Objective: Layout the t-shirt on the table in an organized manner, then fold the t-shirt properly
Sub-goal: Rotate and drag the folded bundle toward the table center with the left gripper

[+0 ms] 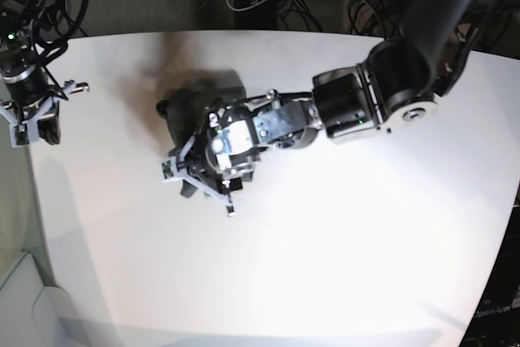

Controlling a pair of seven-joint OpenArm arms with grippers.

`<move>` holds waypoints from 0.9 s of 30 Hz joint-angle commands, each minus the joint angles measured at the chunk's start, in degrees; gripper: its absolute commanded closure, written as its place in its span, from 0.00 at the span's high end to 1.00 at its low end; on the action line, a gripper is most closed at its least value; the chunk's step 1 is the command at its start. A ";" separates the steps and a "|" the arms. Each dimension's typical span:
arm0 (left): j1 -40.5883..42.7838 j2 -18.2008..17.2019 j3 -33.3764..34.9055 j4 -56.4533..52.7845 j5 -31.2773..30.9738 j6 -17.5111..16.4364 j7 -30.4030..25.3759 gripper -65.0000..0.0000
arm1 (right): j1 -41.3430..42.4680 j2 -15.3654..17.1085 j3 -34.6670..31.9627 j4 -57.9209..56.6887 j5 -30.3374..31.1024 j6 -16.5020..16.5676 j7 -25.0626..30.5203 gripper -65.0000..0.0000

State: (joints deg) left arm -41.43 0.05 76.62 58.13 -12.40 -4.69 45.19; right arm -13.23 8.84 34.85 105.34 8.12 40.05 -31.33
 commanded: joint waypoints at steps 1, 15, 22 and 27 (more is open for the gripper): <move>-0.28 0.34 0.17 0.03 -2.15 -1.86 1.18 0.55 | 0.36 0.79 0.27 1.08 0.89 -0.05 1.49 0.01; -0.20 -0.89 -7.65 5.04 6.65 -1.86 5.58 0.67 | 0.36 0.79 0.27 1.08 0.89 -0.05 1.49 0.01; -0.64 -0.98 -8.00 7.23 8.49 -1.86 7.69 0.67 | 0.53 -0.71 0.18 1.08 0.89 -0.05 1.49 0.01; -1.34 -1.07 -10.47 7.23 8.49 -1.86 7.69 0.67 | 0.44 -0.71 0.18 1.08 0.89 -0.05 1.57 0.01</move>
State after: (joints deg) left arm -40.88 -1.41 66.74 64.31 -4.49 -7.09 53.32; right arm -13.21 7.44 34.83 105.34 8.12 40.05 -31.33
